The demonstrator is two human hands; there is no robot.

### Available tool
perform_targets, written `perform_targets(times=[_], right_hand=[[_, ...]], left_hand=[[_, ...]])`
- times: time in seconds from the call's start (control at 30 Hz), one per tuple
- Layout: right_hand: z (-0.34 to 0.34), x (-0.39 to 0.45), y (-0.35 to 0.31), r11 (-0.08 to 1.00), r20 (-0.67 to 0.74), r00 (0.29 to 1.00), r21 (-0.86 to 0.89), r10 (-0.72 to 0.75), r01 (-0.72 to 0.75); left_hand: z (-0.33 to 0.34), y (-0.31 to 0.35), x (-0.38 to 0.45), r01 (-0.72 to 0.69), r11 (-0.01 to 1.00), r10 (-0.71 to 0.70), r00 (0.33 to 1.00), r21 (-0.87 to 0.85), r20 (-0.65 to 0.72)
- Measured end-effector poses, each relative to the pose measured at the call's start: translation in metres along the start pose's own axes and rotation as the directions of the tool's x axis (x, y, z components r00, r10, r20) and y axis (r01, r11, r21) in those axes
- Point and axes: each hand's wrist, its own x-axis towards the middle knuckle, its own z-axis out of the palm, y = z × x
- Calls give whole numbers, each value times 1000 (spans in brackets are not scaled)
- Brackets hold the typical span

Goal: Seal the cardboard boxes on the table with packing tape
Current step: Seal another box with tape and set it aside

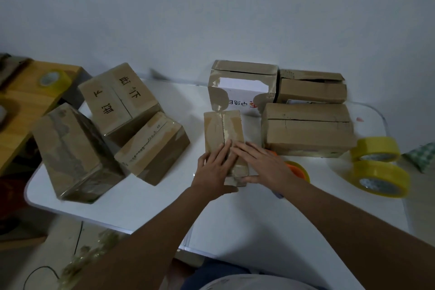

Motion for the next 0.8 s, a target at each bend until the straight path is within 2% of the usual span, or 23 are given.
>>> perform_targets(times=[0.13,0.2,0.23,0.27,0.3,0.33,0.4,0.47,0.5,0.6,0.67,0.7,0.8], right_hand=[[5,-2,-2,999,-40,999,-29,19,-20],[2,-3,-4,1000,-46,999,-12,28,-29],[0,-4,-5,1000,-48,998,-5,27,-27],[-1,-6,-7,1000,-47,999,-3,26,-27],[-2,-9,-9,1000,-46,999,-3,27,-27],[-1,-13,-11,1000,-43,999,-2,26,-26],[2,-21,-17,1000,-48,999,-3,15,-15],[2,-26,-22,999,-80,997,-35,8,-10],[2,-25,-26,998,-91,996,-58,4,-9],[4,-12,-43,995,-88,995,-92,-37,28],[9,-1,-54,993,-70,995,-101,-69,62],[12,3,-59,991,-55,995,-114,-80,73],[25,7,-69,986,-31,998,-157,-60,54]], left_hand=[[-10,2,1,7,997,-1,997,-79,72],[-28,0,2,18,972,10,993,-234,116],[-38,-3,2,42,920,5,993,-389,119],[-47,-8,0,79,816,-30,995,-573,94],[-54,-13,-5,109,670,-109,993,-734,49],[-59,-17,-11,127,526,-226,974,-841,6],[-59,-24,-29,155,295,-467,884,-943,-1],[-45,-27,-47,187,59,-627,771,-981,109],[-36,-28,-54,206,-64,-657,728,-976,196],[-8,-27,-73,240,-385,-615,654,-891,441],[4,-22,-83,235,-530,-543,644,-815,539],[9,-18,-88,232,-569,-515,647,-789,562],[15,-9,-96,195,-607,-480,683,-771,551]])
